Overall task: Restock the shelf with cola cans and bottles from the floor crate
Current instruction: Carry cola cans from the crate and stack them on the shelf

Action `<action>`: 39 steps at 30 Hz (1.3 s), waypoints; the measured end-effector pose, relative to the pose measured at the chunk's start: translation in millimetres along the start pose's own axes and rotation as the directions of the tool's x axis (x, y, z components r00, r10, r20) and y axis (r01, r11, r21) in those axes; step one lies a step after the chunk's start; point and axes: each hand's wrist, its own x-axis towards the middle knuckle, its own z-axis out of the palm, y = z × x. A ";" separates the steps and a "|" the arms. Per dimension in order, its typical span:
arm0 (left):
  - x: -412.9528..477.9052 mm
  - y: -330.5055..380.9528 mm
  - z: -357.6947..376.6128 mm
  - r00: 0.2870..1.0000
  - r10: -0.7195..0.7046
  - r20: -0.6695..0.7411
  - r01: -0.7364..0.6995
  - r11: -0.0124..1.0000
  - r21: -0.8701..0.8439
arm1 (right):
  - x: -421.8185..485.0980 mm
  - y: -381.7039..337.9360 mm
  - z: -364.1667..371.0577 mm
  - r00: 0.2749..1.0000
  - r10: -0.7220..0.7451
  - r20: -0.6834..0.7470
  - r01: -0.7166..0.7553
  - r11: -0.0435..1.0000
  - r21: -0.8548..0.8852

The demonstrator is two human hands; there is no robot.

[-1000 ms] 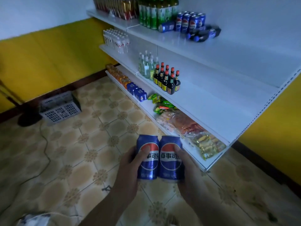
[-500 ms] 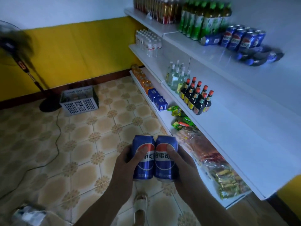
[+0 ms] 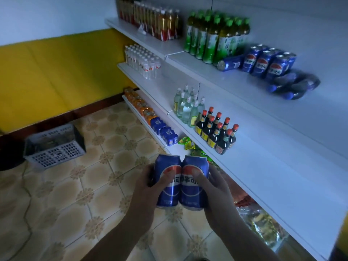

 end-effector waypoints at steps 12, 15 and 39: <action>181.1 49.4 49.0 1.000 -0.018 0.010 0.017 0.999 0.036 | 172.6 -59.5 6.4 0.999 -0.002 0.041 -0.001 0.995 0.096; 230.7 71.8 62.9 1.000 -0.002 0.022 0.000 0.995 0.095 | 222.3 -83.0 7.1 0.998 0.029 0.064 -0.036 0.993 0.108; 512.9 146.4 233.8 0.562 0.057 0.825 -0.426 0.875 0.229 | 378.6 -231.9 -62.6 0.799 -0.549 -0.243 0.280 0.699 -0.658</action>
